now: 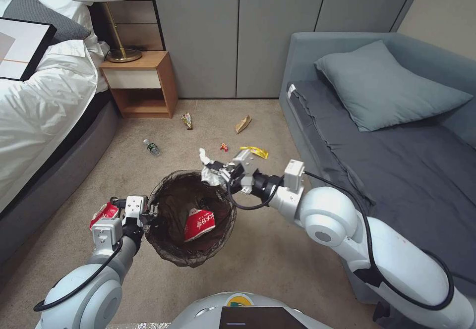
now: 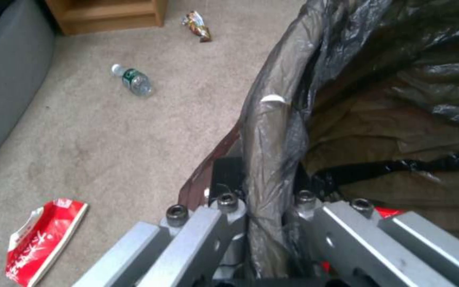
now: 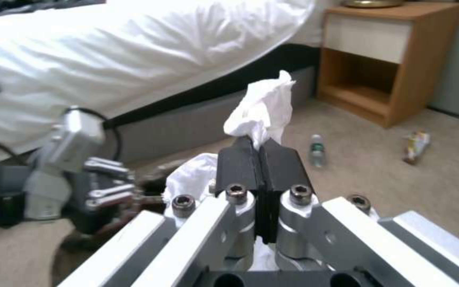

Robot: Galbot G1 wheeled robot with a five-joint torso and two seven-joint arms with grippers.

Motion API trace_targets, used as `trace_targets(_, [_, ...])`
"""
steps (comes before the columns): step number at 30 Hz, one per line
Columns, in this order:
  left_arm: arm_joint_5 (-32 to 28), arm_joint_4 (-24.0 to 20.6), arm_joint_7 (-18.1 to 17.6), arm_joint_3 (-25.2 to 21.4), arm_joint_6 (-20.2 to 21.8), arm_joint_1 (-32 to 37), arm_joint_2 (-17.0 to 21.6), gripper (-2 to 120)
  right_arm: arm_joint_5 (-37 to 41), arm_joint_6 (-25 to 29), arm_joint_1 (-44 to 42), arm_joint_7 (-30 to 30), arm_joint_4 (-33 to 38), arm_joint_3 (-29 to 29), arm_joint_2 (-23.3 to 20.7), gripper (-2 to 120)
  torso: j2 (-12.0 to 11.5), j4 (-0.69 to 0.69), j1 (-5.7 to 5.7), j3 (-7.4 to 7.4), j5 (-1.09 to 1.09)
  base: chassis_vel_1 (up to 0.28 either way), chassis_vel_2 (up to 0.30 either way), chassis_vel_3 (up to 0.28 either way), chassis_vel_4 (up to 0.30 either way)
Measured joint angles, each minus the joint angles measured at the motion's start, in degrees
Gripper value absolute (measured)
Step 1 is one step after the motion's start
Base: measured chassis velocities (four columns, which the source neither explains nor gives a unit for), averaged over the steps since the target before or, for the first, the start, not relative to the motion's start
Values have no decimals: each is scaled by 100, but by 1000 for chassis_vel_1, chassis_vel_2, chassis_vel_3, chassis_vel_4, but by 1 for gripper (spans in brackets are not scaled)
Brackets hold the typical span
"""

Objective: Pick up the trash bin, then pick up the garbage from the floor and place it into the trash bin.

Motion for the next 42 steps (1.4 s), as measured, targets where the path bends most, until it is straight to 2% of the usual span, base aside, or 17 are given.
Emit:
trace_targets(6, [-6, 0, -20, 2, 13, -46, -13, 2, 39, -105, 392, 82, -80, -559, 102, 0, 0, -2, 0, 0, 0, 0, 0, 0, 0])
trace_targets(15, [-23, 0, -21, -6, 38, -78, -11, 2, 41, -297, 515, 219, -75, -971, 139, 0, 0, -2, 0, 0, 0, 0, 0, 0, 0])
trace_targets(17, [-24, 0, -20, 1, 46, -87, -16, 2, 36, -340, 525, 316, -59, -1052, 153, 7, 0, -2, 0, -1, 0, 0, 0, 0, 0])
trace_targets(18, [-24, 0, -20, 1, 46, -87, -16, 2, 36, -340, 525, 316, -59, -1052, 153, 7, 0, -2, 0, -1, 0, 0, 0, 0, 0])
trace_targets(21, [-32, 0, -17, 3, 55, -111, -15, 2, 30, -407, 526, 534, -69, -1123, 196, 25, 0, -1, 0, 0, 0, 0, 0, 0, 0])
trace_targets(23, [-33, 0, -17, 3, 56, -114, -16, 2, 31, -411, 513, 572, -77, -1123, 203, 28, 0, -1, 0, 0, 0, 0, 0, 0, 0])
trace_targets(25, [-35, 0, -15, 6, 58, -121, -20, 2, 33, -419, 484, 629, -88, -1114, 210, 38, 0, -1, 0, 0, 1, 0, 0, 0, 0])
trace_targets(26, [-35, 0, -15, 6, 58, -121, -20, 2, 33, -419, 484, 629, -88, -1114, 210, 38, 0, -1, 0, 0, 1, 0, 0, 0, 0])
trace_targets(28, [-36, 0, -13, 11, 59, -132, -27, 2, 33, -417, 470, 630, -92, -1111, 213, 48, 0, -1, 0, 0, 1, 0, 0, 0, 0])
trace_targets(30, [-36, 0, -12, 13, 59, -135, -29, 2, 30, -413, 468, 628, -96, -1111, 214, 51, 0, -1, 0, -1, 1, 0, 0, 0, 0])
trace_targets(33, [-35, 0, -9, 9, 59, -135, -30, 2, 22, -385, 475, 609, -121, -1116, 226, 69, 0, -1, 0, 0, 1, 0, 0, 0, 0])
trace_targets(37, [-32, 0, -8, -4, 59, -121, -30, 2, 22, -372, 507, 602, -133, -1111, 231, 77, 0, -2, 0, 0, 1, 0, 0, 0, 0])
trace_targets(40, [-23, 0, -7, -19, 59, -68, -33, 2, 32, -353, 580, 603, -144, -1094, 261, 92, 0, -1, 0, 0, 1, 0, 0, 0, 0])
trace_targets(42, [-22, 0, -7, -25, 59, -55, -31, 2, 40, -346, 597, 605, -143, -1091, 268, 97, 0, -1, 0, 0, 1, 0, 0, 0, 0])
